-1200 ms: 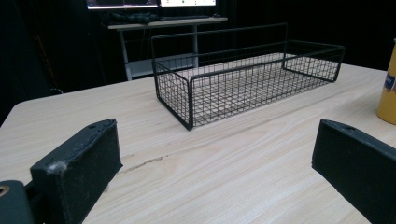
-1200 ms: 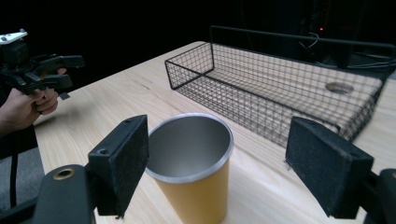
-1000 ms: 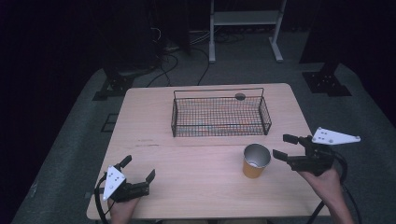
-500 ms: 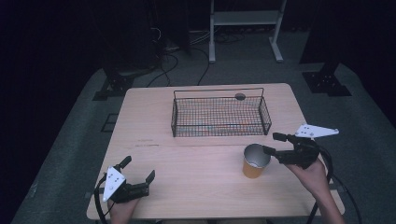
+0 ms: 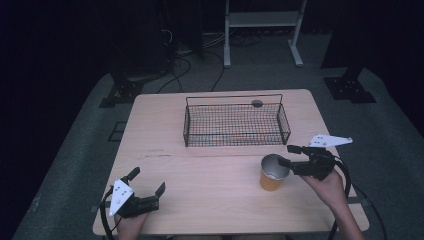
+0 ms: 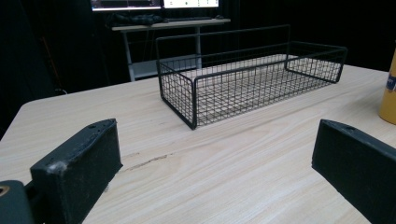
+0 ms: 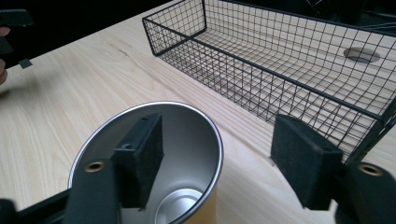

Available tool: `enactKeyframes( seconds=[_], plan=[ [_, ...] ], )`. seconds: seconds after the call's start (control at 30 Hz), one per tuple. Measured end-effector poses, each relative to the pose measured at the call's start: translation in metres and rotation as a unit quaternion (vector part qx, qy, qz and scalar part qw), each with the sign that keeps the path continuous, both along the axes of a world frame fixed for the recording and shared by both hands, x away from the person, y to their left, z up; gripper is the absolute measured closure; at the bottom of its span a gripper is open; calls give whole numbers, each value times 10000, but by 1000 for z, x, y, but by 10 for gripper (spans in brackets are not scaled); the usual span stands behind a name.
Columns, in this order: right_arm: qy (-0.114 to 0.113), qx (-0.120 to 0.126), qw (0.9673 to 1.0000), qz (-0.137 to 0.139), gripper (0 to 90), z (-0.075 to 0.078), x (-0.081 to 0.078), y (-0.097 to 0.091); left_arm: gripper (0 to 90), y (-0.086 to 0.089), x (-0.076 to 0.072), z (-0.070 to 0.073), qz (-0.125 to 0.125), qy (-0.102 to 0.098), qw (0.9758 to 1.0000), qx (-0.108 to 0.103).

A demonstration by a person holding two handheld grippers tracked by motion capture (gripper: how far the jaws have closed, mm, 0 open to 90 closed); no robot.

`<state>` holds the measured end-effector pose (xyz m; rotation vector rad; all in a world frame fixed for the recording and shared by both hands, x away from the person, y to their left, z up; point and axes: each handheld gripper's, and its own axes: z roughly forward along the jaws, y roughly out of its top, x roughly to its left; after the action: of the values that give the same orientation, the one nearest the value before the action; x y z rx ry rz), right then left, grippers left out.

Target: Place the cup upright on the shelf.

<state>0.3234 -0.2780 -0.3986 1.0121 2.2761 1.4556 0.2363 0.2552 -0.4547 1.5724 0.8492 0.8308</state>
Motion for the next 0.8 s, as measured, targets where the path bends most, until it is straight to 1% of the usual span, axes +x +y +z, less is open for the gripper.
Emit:
enactKeyframes(
  seconds=[0.03,0.1,0.17,0.27,0.37,0.43,0.6,0.67,0.8],
  plan=[
    [29,-18,10000,10,372,-2,0,1,1,0,0,0,-3,1,10000,2],
    [56,-29,10000,17,384,-3,0,1,1,0,0,0,-5,3,10000,7],
    [96,-41,9999,60,423,-5,1,3,1,0,0,0,-2,2,10000,0],
    [141,-72,9999,57,445,-7,1,4,1,0,0,0,2,1,10000,-13],
    [198,-111,9997,55,493,-9,3,5,1,1,0,0,-1,1,10000,-19],
    [199,-112,9997,53,501,-9,3,5,1,1,0,0,1,-2,10000,-17],
    [233,-173,9996,44,574,-10,3,6,1,1,0,0,10,-7,10000,-31],
    [238,-181,9995,41,585,-10,3,6,1,1,0,0,11,-6,10000,-28],
    [257,-209,9994,24,634,-10,4,6,1,1,0,0,15,-7,10000,-19]
  ],
)
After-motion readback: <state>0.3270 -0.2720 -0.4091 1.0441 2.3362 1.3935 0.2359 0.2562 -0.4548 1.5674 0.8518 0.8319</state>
